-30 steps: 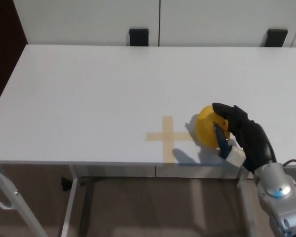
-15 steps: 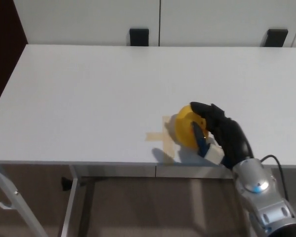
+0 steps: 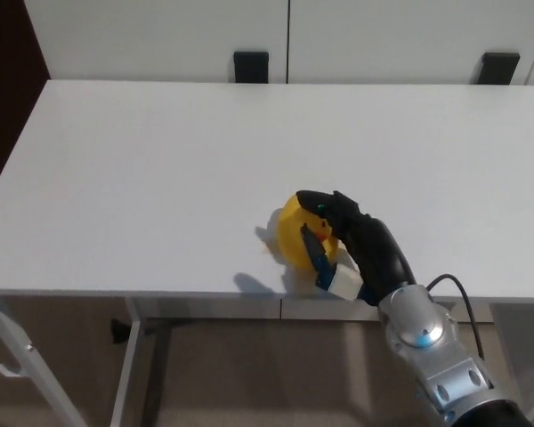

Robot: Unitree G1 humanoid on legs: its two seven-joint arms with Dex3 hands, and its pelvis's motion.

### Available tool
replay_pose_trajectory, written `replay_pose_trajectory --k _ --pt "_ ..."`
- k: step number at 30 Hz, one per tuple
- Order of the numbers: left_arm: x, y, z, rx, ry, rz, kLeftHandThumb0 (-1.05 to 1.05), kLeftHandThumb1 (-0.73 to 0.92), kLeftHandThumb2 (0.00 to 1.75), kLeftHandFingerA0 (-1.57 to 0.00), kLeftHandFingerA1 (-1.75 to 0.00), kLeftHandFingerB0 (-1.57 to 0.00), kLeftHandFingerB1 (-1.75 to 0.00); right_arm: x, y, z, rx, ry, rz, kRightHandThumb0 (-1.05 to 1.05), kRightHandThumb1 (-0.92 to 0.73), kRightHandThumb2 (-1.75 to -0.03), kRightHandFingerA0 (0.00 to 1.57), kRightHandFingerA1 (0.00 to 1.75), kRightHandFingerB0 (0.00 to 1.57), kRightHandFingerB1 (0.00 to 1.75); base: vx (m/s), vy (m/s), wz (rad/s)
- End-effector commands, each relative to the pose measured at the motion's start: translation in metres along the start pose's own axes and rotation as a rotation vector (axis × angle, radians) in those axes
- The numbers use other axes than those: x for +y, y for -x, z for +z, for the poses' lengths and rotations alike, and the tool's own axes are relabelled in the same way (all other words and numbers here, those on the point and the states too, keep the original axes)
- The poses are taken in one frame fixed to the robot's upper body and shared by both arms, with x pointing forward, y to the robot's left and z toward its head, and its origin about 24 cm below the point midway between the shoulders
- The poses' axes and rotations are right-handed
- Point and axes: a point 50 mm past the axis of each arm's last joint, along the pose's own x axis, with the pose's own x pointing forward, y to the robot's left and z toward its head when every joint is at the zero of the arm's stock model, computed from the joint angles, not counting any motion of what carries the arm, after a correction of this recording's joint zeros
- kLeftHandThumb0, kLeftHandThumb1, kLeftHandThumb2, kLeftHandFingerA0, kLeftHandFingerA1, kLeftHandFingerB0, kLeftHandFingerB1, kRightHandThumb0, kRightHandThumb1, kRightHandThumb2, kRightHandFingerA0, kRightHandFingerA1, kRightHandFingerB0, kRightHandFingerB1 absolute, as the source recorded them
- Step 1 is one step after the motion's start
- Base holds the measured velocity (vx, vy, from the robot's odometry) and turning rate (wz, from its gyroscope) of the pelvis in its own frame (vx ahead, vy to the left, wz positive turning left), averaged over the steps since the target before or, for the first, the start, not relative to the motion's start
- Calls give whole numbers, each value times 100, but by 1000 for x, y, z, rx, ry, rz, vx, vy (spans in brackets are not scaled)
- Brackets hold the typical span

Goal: The robot uses its right hand to push the yellow duck toy to the center of the white desk.

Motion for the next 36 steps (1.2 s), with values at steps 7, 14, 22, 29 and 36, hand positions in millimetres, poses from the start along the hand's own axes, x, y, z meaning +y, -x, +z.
replay_pose_trajectory --k 7,14,22,29,36 --pt "0 1 -1 -40 -10 13 -14 58 83 -87 -86 -86 -87 5 10 -20 81 34 2 -97 -84 -126 1 17 0 8 0 0 0" --pt "0 2 -3 -36 6 9 -14 58 82 -86 -84 -86 -86 -11 13 -14 18 180 -123 -104 -92 -87 0 0 0 0 0 0 0" --pt "-1 3 -9 -14 -17 8 -15 60 78 -88 -85 -88 -85 -21 21 24 -191 314 -241 -105 -92 -83 0 0 0 0 0 0 1" --pt "-2 3 -11 -14 -14 4 -14 59 83 -86 -84 -88 -87 -18 31 56 -353 295 -241 -105 -92 -84 0 0 0 0 0 0 0" --pt "-2 3 -14 -3 6 -1 -17 63 78 -87 -85 -86 -85 -85 93 80 -457 253 -320 -99 -92 -72 0 0 0 0 0 0 0"
